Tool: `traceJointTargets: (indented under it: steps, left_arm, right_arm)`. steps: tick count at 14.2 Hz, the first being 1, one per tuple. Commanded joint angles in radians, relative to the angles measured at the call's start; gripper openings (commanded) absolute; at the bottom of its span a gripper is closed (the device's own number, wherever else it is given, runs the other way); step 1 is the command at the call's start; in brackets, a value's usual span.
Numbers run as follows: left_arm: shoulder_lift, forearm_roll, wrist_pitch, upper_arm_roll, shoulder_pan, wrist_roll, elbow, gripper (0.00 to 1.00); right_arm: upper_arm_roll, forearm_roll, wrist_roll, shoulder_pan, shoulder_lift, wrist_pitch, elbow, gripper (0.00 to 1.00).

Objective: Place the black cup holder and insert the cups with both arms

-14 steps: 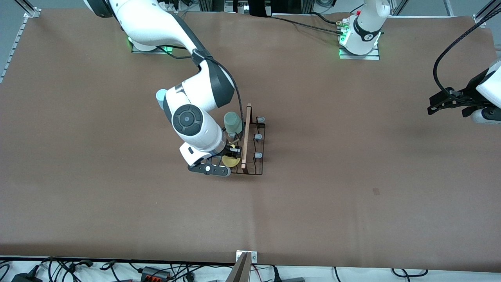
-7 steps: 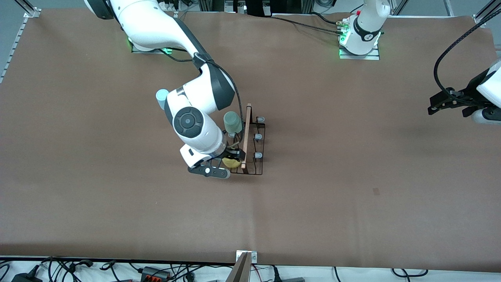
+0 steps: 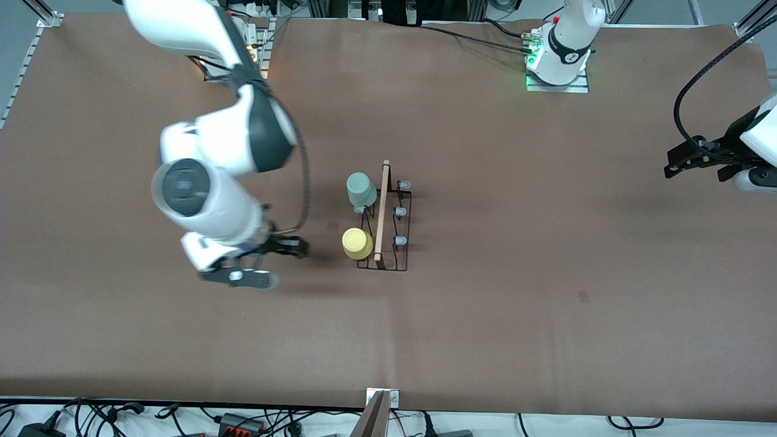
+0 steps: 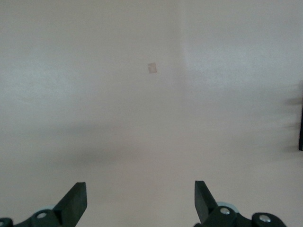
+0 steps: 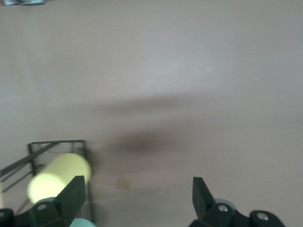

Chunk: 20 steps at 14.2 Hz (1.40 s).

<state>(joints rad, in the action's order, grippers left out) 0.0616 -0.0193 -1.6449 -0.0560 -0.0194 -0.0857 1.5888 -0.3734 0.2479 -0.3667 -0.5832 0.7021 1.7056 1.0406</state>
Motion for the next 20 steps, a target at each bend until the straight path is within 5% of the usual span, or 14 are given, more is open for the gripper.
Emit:
traceJointTargets:
  steps: [1, 5, 7, 10, 12, 14, 20]
  left_arm:
    - [0.012, -0.014, 0.014, -0.007, -0.002, -0.022, -0.026, 1.00]
    - [0.012, -0.014, 0.014, -0.007, -0.004, -0.020, -0.026, 1.00]
    - [0.012, -0.014, 0.014, -0.007, -0.004, -0.020, -0.026, 1.00]
    - [0.012, -0.014, 0.013, -0.007, -0.004, -0.020, -0.026, 1.00]
    - [0.012, -0.014, 0.014, -0.007, -0.001, -0.022, -0.026, 1.00]
    - [0.012, -0.013, 0.013, -0.008, -0.001, -0.022, -0.026, 1.00]
    - [0.018, -0.011, 0.013, -0.008, 0.015, -0.040, -0.026, 1.00]
  right_arm:
    - [-0.061, -0.006, 0.101, 0.000, -0.035, -0.050, 0.007, 1.00]
    - [-0.058, 0.001, 0.172, 0.078, -0.073, -0.049, 0.010, 1.00]
    - [0.083, -0.025, 0.169, 0.208, -0.131, -0.055, 0.024, 1.00]
    - [0.304, -0.187, 0.170, 0.412, -0.264, -0.053, 0.157, 1.00]
    - [0.398, -0.222, 0.205, 0.544, -0.361, -0.047, 0.272, 1.00]
    - [0.407, -0.220, 0.296, 0.604, -0.417, -0.047, 0.344, 1.00]
    - [0.367, -0.228, 0.423, 0.618, -0.464, -0.105, 0.345, 1.00]
